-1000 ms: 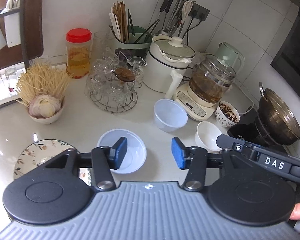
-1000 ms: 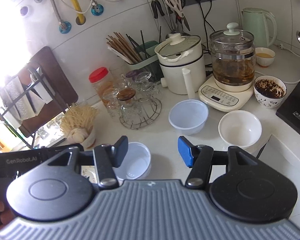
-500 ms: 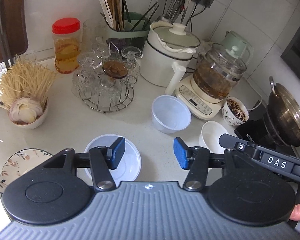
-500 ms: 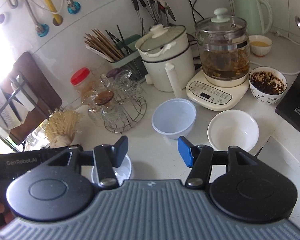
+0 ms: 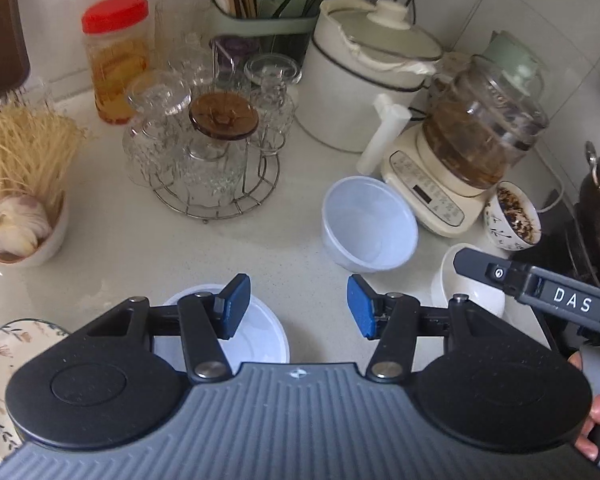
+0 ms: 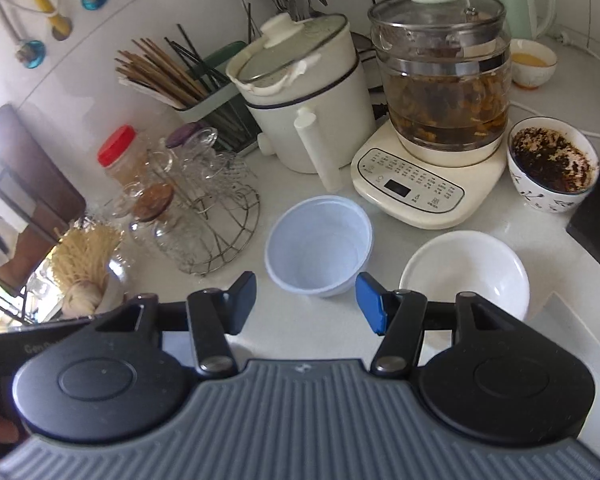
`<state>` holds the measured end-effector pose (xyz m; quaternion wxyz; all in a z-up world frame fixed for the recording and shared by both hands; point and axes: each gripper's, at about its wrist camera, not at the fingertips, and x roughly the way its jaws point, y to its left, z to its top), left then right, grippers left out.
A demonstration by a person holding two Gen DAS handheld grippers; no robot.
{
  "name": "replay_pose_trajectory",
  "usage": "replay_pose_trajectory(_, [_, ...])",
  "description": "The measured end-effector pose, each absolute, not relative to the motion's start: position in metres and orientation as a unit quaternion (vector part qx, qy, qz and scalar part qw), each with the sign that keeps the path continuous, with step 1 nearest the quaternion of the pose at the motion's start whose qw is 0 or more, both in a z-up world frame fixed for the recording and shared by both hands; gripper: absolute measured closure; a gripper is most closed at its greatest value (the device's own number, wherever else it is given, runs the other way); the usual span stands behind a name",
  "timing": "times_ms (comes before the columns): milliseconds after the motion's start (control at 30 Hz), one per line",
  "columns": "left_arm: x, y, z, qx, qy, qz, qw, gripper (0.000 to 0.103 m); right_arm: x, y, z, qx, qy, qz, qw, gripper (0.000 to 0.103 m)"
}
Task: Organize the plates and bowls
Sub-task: 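Move both tools to the second white plastic bowl by the kettle base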
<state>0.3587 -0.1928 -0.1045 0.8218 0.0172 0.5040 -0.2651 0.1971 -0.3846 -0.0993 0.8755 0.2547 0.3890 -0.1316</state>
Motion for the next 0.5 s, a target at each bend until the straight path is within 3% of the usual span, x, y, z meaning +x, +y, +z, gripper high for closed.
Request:
replay_pose_trajectory(400, [0.404, -0.235, -0.149, -0.028, 0.542, -0.279, 0.792, 0.044, 0.245, -0.423, -0.143, 0.251, 0.424, -0.133, 0.860, 0.046])
replay_pose_trajectory(500, [0.415, -0.249, -0.163, -0.031, 0.558, -0.283, 0.779, 0.045, 0.253, -0.430, -0.152, 0.252, 0.423, -0.128, 0.861, 0.051])
